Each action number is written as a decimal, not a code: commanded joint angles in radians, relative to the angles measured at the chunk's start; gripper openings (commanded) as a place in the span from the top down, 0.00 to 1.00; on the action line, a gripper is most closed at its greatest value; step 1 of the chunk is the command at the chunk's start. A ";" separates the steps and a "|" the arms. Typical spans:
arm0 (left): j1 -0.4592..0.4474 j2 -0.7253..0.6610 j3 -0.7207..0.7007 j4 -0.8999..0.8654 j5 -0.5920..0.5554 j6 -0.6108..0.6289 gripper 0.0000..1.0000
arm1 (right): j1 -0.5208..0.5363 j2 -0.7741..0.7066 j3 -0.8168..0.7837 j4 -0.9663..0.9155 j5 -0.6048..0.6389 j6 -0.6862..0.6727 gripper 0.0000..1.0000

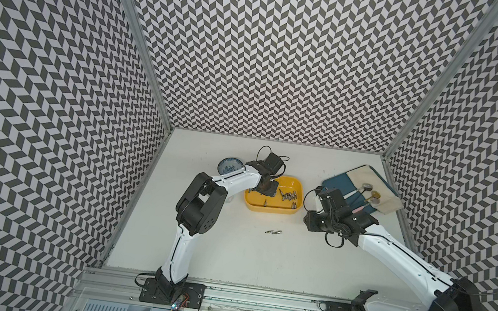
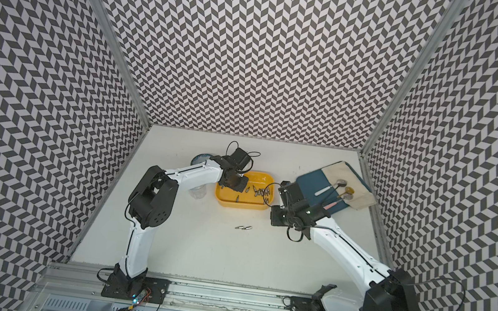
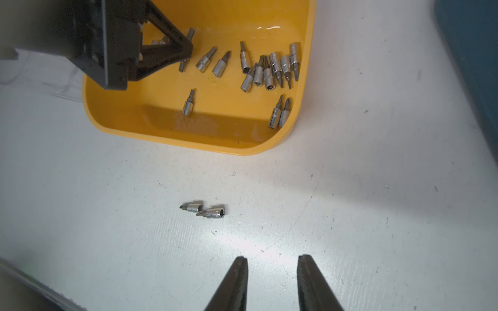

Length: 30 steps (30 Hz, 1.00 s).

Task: Put the bit on the desktop into the storage box
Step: Place the screwdriver bit in the storage box.

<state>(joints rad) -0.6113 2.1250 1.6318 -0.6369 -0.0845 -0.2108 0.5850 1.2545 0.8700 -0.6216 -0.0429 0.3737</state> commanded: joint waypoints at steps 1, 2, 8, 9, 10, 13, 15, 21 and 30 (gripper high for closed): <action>0.003 0.026 -0.003 0.028 0.008 0.011 1.00 | 0.035 -0.029 -0.029 0.078 -0.029 -0.023 0.65; 0.005 0.031 -0.003 0.029 0.007 0.011 1.00 | 0.046 -0.028 -0.039 0.084 -0.031 -0.027 0.65; 0.005 0.042 -0.010 0.036 0.009 0.011 1.00 | 0.123 -0.008 -0.087 0.130 -0.043 -0.047 0.64; 0.005 0.043 -0.010 0.036 0.009 0.011 1.00 | 0.132 -0.004 -0.091 0.136 -0.046 -0.049 0.64; 0.005 0.042 -0.010 0.036 0.009 0.013 1.00 | 0.142 0.002 -0.098 0.144 -0.051 -0.054 0.64; 0.005 0.045 -0.010 0.036 0.009 0.012 0.97 | 0.169 0.018 -0.103 0.157 -0.050 -0.056 0.64; 0.005 0.044 -0.010 0.037 0.010 0.011 0.92 | 0.181 0.030 -0.100 0.164 -0.050 -0.062 0.64; 0.003 -0.001 -0.014 0.041 0.014 0.009 0.70 | 0.194 0.072 -0.109 0.188 -0.066 -0.094 0.63; 0.012 -0.132 0.020 -0.028 0.001 0.011 0.66 | 0.203 0.160 -0.096 0.228 -0.074 -0.118 0.55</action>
<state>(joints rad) -0.6079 2.0842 1.6302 -0.6430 -0.0811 -0.2020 0.7765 1.3918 0.7673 -0.4530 -0.1089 0.2794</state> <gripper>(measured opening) 0.336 0.439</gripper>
